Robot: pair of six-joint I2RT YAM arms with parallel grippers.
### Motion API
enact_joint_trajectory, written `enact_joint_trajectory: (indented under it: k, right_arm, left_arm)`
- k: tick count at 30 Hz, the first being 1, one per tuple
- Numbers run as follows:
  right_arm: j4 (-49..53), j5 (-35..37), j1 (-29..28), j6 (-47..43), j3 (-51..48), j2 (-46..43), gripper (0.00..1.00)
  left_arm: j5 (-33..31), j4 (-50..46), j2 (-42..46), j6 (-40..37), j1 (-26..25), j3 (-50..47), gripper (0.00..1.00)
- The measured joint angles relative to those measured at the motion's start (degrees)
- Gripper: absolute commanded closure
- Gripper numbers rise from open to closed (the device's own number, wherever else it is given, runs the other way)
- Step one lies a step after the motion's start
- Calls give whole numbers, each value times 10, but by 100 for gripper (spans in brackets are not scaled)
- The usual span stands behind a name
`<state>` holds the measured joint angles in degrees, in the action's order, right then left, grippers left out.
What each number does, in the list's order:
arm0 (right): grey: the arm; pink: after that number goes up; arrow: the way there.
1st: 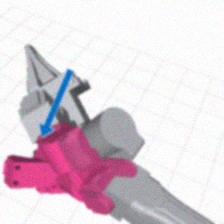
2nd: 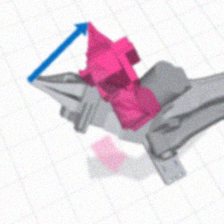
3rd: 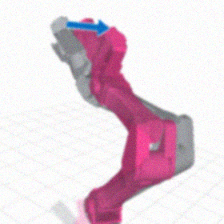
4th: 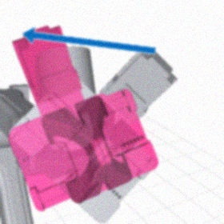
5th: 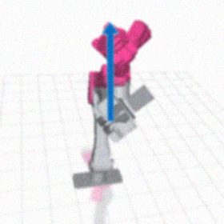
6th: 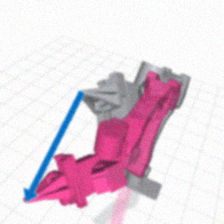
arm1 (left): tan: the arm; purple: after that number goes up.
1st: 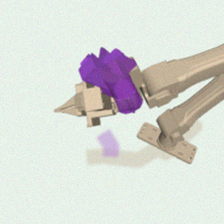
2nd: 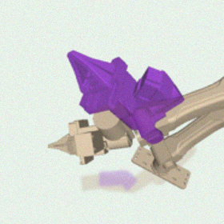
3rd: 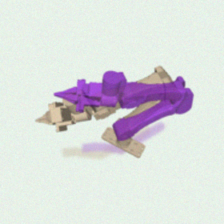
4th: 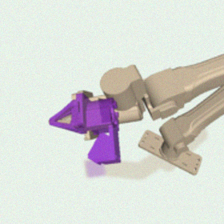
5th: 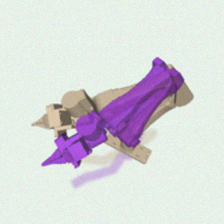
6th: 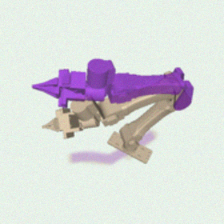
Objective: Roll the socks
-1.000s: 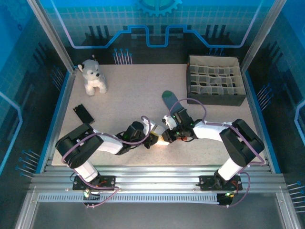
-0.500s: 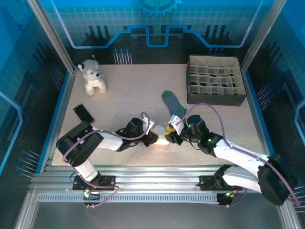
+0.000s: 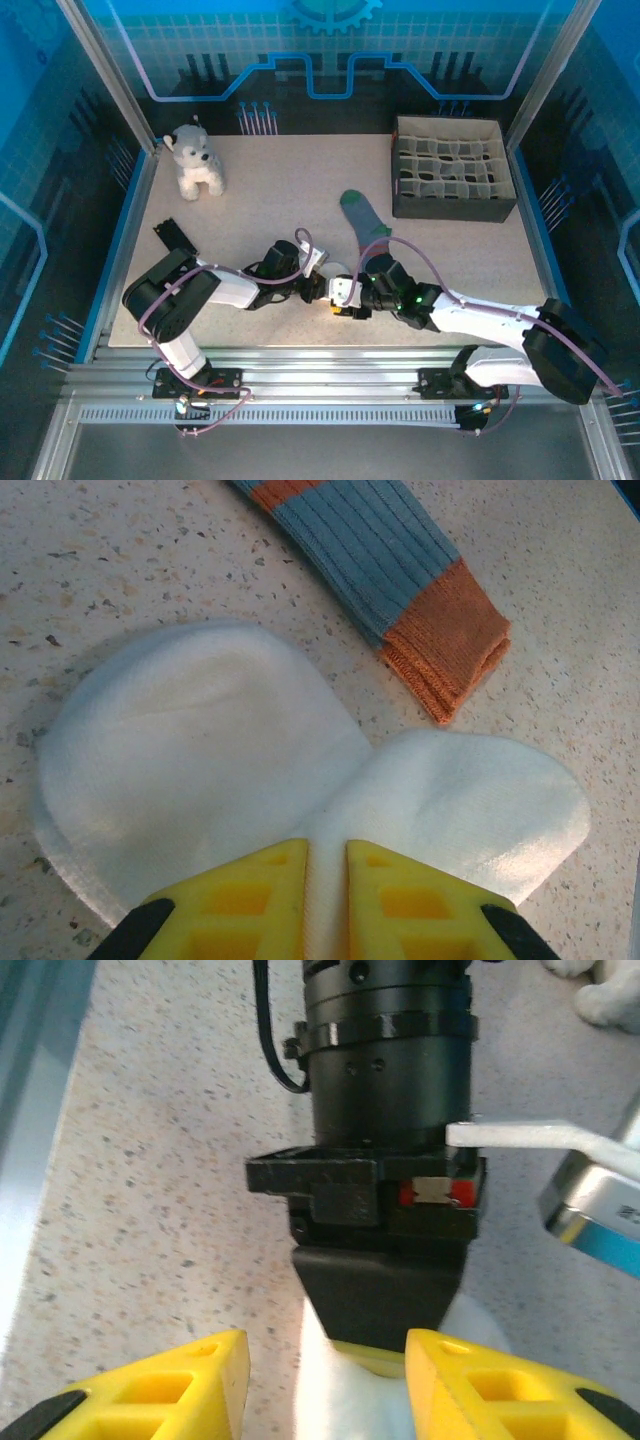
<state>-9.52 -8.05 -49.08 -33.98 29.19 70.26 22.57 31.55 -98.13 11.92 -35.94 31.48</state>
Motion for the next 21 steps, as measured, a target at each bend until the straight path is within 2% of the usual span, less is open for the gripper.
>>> enact_joint_trajectory:
  k: [10,21]
  right_arm:
    - [58,12,34,-62,1,0,49]
    - [103,3,39,-83,60,90,49]
  left_arm:
    - [16,-5,-5,0,7,5,87]
    - [33,-2,-13,0,13,9,88]
